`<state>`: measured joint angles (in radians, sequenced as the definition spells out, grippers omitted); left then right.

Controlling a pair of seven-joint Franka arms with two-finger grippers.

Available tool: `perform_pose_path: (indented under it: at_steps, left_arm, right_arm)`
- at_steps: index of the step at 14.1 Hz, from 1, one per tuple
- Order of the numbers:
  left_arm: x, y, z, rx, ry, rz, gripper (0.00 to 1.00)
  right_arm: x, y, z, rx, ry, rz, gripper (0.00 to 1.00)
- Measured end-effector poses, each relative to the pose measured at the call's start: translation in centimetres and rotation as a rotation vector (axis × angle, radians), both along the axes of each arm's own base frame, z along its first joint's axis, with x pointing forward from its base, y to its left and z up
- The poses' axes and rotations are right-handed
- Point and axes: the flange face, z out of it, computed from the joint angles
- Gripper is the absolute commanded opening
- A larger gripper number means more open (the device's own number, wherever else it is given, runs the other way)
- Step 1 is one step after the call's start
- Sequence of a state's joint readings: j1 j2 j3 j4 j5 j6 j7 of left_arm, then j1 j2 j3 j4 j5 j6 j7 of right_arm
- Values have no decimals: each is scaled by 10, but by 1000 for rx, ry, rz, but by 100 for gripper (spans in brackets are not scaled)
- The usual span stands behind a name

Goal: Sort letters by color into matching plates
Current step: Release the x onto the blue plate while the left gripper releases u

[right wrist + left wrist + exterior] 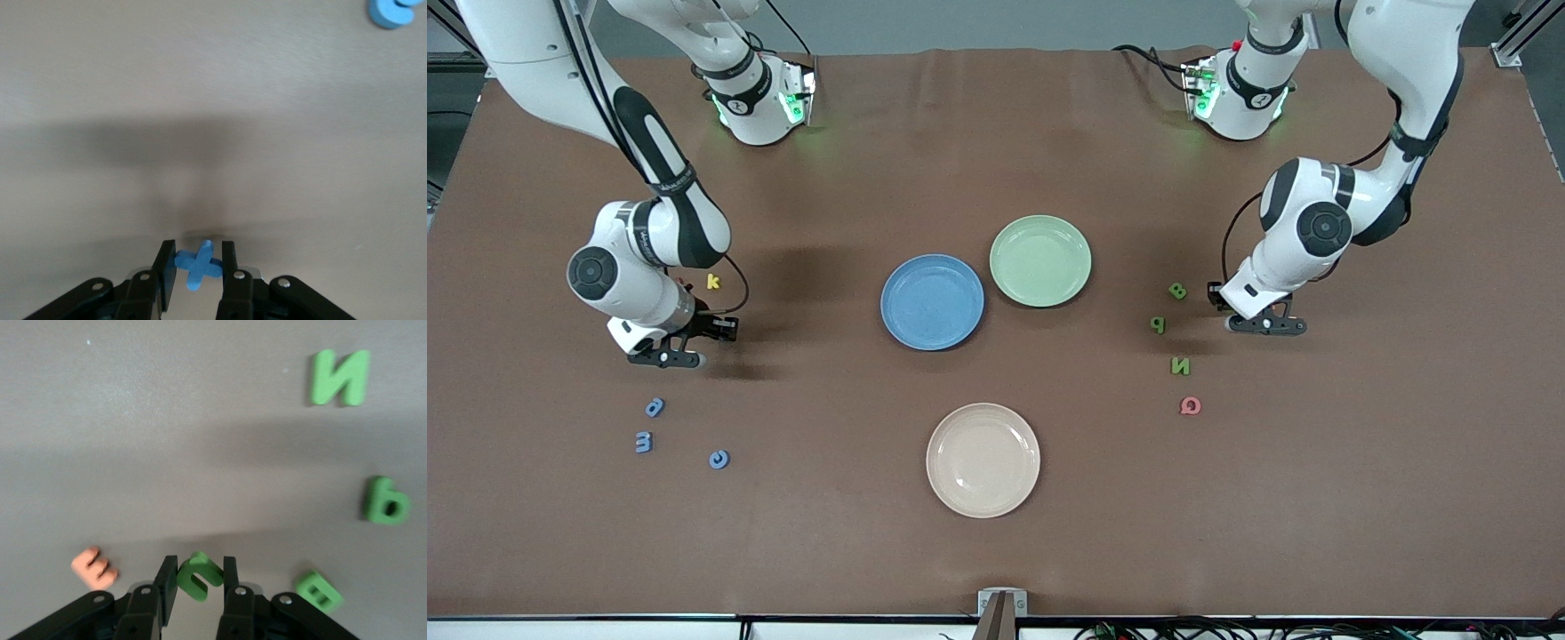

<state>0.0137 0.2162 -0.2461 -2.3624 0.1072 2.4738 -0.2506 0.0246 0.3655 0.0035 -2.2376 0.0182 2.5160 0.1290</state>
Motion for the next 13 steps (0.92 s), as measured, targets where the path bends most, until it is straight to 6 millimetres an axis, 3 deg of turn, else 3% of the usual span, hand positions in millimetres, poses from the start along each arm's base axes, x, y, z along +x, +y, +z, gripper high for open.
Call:
perform_pose_path:
  at_steps: [3, 6, 8, 11, 12, 13]
  left_arm:
    - [-10, -65, 37, 18, -6, 57, 13]
    - [-33, -139, 49, 1, -24, 136, 13]
    - [-46, -182, 50, -20, -18, 199, 13]
    - [-63, -234, 41, -38, 14, 272, 13]
    - [-69, -247, 36, -39, 26, 286, 13]
    - [-75, -258, 32, -37, 38, 298, 13]
  right_arm:
    - [7, 91, 34, 0, -10, -125, 0]
    - [-14, 189, 45, 8, -18, -240, 0]
    - [-36, 238, 46, 8, -12, -297, 0]
    - [-64, 292, 48, 11, -22, -362, 2]
    - [-71, 304, 48, 13, -25, -376, 21]
    - [-77, 314, 49, 15, -28, -389, 74]
